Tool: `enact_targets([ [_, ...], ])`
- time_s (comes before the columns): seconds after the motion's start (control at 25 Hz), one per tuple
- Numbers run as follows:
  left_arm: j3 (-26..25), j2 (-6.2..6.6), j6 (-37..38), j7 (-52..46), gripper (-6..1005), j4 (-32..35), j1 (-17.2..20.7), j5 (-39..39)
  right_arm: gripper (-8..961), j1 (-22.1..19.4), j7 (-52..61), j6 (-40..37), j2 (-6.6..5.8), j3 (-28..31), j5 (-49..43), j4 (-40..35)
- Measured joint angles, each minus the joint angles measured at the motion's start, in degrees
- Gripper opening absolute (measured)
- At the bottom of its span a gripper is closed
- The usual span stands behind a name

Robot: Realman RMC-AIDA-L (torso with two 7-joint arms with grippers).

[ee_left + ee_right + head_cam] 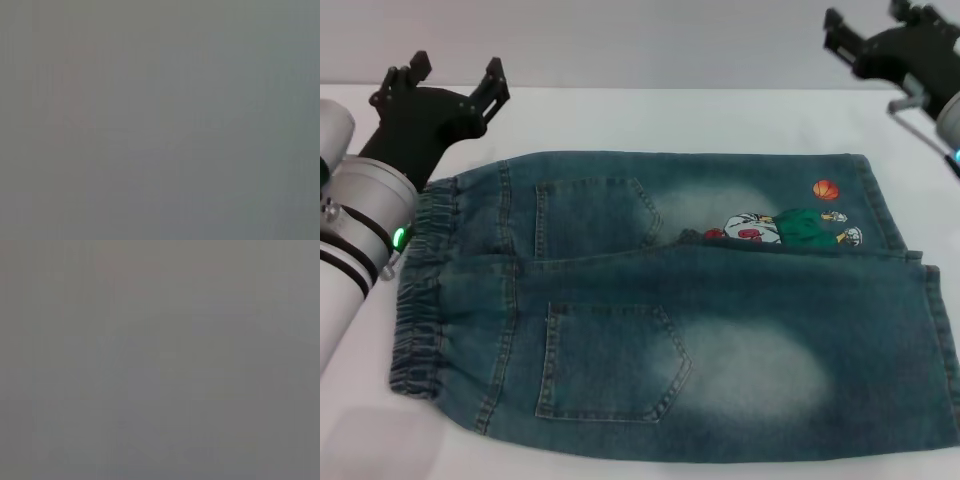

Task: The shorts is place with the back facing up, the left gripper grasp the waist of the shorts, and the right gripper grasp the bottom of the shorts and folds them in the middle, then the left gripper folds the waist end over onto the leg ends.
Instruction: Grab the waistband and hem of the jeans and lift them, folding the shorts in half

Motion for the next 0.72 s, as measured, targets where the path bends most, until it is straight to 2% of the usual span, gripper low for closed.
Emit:
enact_targets([
  [0.16, -3.43, 0.15, -6.0, 0.46, 842, -3.74, 1.31, 0.31, 761, -3.37, -0.09, 11.07, 3.35, 6.0, -1.79, -10.28],
  [0.28, -7.92, 0.18, -15.92, 0.51, 842, -7.31, 1.63, 0.38, 761, -3.96, -0.01, 19.32, 4.71, 7.83, -1.31, -14.59],
  [0.56, -15.71, 0.43, -39.35, 0.83, 842, -17.34, 3.07, 0.52, 761, -3.55, 0.27, 35.94, 4.85, 8.75, 1.33, -21.62],
  [0.72, -18.03, 0.45, -46.31, 1.68, 843, -20.68, 3.47, 0.52, 761, -4.61, 0.34, 42.1, 4.93, 10.93, 3.68, -25.55],
])
